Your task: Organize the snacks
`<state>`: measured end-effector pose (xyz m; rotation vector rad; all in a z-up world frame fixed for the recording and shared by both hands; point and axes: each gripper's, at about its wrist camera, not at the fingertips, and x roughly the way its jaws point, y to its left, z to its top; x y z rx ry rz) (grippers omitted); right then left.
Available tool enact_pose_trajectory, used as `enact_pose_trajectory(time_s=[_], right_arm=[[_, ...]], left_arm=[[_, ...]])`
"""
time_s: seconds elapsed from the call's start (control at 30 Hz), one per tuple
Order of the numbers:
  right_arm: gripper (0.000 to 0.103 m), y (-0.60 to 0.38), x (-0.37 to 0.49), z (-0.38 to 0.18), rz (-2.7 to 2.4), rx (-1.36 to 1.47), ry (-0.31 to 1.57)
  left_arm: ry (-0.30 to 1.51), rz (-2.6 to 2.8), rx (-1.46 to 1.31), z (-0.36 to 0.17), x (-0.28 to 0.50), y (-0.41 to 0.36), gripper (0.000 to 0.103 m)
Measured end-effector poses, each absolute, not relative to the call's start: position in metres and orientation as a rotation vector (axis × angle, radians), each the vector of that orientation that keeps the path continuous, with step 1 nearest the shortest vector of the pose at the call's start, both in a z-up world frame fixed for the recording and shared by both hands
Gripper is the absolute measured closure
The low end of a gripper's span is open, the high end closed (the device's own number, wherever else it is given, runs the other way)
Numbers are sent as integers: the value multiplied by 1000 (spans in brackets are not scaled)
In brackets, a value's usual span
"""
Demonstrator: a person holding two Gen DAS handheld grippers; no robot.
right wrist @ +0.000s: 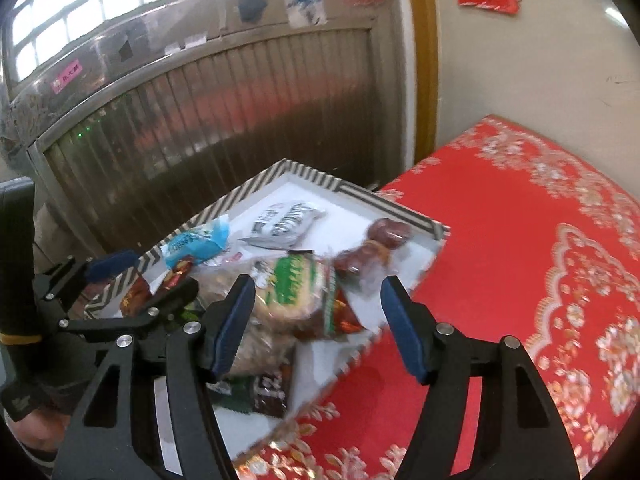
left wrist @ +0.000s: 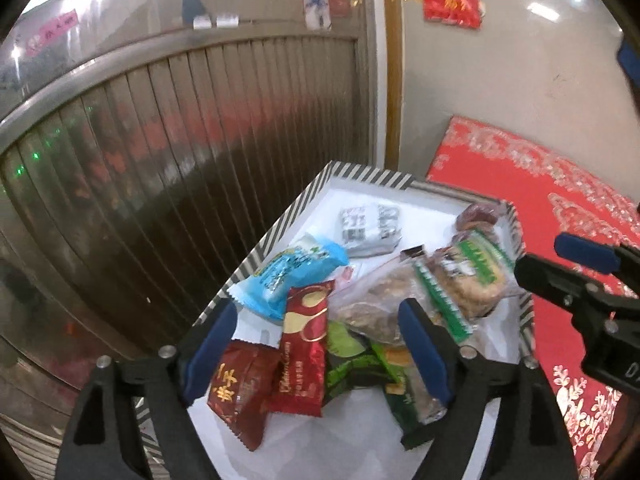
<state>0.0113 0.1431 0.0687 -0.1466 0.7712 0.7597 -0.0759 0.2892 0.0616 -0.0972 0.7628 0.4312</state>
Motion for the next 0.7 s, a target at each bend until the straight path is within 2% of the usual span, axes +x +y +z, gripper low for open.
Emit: enact_pose_trajectory(time_s=[0.03, 0.3, 0.7], right_arm=[[37, 137, 7, 68, 734, -150, 756], [37, 107, -16, 62, 633, -154, 707], [32, 75, -56, 65, 588, -126, 569]], left_arm=[[741, 427, -93, 63, -78, 286, 10], [662, 413, -83, 70, -95, 256, 2], [601, 485, -40, 75, -126, 233, 0]])
